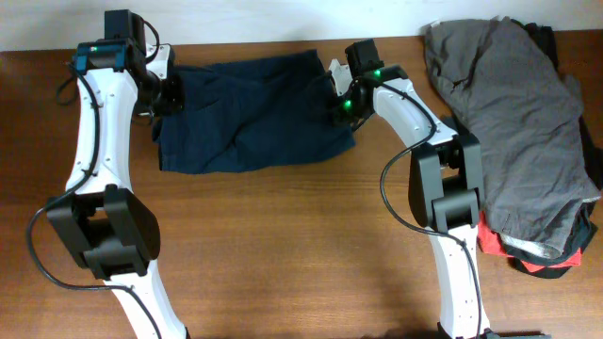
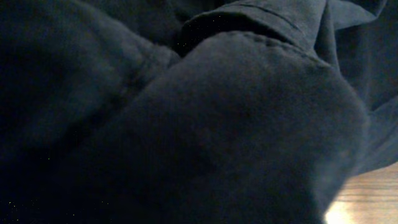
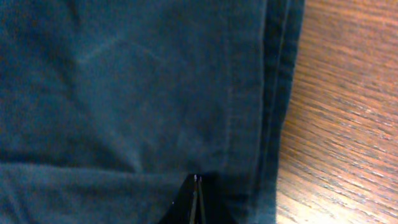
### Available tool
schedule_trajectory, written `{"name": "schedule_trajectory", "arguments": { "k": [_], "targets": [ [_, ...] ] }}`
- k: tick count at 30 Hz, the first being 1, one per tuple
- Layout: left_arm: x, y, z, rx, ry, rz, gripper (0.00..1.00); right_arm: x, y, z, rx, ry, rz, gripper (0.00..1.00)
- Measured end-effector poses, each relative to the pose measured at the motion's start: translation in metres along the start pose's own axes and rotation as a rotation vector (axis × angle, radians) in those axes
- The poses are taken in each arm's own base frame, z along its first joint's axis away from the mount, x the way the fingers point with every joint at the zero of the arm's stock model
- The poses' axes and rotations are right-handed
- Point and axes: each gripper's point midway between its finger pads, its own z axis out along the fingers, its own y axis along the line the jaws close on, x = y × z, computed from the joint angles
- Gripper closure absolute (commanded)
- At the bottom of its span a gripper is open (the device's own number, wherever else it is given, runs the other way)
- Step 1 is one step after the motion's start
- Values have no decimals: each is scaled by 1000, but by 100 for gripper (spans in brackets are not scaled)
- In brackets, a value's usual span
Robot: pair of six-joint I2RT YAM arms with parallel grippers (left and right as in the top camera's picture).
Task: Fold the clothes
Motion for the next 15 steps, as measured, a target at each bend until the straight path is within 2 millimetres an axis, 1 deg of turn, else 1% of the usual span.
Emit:
{"name": "schedule_trajectory", "arguments": {
  "k": [3,8,13,14,15],
  "targets": [
    [-3,0,0,0,-11,-32,99,4,-4,2,17,16,5,96],
    [-7,-3,0,3,-30,-58,99,23,-3,0,20,95,34,96],
    [-7,-13,2,-6,-29,-45,99,50,0,-8,18,214,93,96],
    [-7,-15,2,-11,-28,-38,99,59,2,-11,14,251,108,96],
    [-7,-18,2,-15,-28,-34,99,62,3,-12,11,263,113,96]
  ]
}}
